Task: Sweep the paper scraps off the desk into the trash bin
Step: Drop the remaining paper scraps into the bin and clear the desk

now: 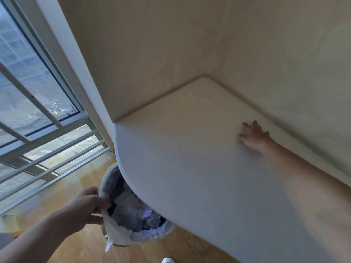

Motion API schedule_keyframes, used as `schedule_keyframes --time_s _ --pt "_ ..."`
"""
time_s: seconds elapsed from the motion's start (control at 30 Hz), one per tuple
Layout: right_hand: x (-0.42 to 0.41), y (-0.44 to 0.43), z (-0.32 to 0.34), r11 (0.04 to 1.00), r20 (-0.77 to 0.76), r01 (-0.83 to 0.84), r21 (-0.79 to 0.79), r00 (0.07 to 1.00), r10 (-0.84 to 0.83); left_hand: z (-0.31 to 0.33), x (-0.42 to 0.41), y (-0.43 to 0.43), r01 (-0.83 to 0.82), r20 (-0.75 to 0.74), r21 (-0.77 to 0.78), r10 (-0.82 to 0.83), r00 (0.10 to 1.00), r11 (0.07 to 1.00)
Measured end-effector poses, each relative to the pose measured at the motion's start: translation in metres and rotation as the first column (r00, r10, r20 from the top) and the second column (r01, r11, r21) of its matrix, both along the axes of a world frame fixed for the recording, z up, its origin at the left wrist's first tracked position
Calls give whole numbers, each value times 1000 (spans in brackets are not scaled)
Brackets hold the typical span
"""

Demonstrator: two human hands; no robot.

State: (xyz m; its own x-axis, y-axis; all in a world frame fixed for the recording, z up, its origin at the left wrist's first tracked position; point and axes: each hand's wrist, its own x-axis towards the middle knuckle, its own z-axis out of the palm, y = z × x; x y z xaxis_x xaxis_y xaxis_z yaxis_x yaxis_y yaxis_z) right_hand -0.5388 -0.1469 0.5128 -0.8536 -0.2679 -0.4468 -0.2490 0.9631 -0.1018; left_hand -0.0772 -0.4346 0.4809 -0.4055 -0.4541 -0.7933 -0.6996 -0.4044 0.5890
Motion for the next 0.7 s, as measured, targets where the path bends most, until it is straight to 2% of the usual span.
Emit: schedule_keyframes --time_s 0.1,0.2,0.3,0.4,0.5,0.7 --pt "2 -3 -1 991 0 -117 65 993 117 -1 3 -2 -8 5 -1 8 1000 1000" --pt "19 -2 0 990 38 -135 28 990 134 -1 5 -1 -5 10 -2 5 1000 1000" --pt "53 -16 -3 963 34 -271 4 962 271 0 9 0 8 12 -4 -8 1000 1000" --pt "100 -45 -8 895 31 -444 -38 895 445 2 15 -1 7 19 4 -7 1000 1000" --pt "157 -71 -12 789 -4 -612 -41 790 613 5 25 -3 -2 25 2 2 1000 1000" --pt "271 -101 -13 627 -12 -768 -131 633 774 17 52 -11 -7 -10 -8 7 1000 1000"
